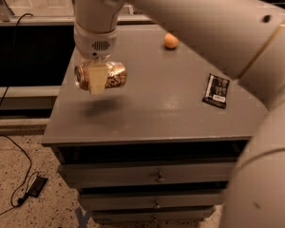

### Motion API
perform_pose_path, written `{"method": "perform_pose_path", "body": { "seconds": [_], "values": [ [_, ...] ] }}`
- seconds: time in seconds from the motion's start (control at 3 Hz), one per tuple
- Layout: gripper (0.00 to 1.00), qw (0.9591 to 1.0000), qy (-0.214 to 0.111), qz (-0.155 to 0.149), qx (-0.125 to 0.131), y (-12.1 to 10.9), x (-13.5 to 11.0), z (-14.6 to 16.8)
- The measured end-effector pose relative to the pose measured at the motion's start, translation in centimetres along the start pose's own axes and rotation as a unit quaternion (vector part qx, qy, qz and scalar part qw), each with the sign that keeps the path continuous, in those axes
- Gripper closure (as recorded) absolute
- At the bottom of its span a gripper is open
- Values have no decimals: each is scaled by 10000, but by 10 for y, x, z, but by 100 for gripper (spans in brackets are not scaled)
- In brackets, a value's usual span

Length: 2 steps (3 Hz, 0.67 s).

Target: Knock orange can over

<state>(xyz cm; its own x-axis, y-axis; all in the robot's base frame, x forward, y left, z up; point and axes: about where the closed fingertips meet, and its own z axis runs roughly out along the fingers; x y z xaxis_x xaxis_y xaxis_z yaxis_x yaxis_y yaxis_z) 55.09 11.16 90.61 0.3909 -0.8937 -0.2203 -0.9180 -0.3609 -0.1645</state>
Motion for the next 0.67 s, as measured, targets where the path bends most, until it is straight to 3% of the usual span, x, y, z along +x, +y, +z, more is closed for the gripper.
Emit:
{"method": "perform_pose_path", "body": {
  "seconds": [0.33,0.67],
  "values": [
    [82,9941,918,-425,-400,-5,5,45],
    [58,9933,1012,-469,-308,-10,5,45]
  ]
}}
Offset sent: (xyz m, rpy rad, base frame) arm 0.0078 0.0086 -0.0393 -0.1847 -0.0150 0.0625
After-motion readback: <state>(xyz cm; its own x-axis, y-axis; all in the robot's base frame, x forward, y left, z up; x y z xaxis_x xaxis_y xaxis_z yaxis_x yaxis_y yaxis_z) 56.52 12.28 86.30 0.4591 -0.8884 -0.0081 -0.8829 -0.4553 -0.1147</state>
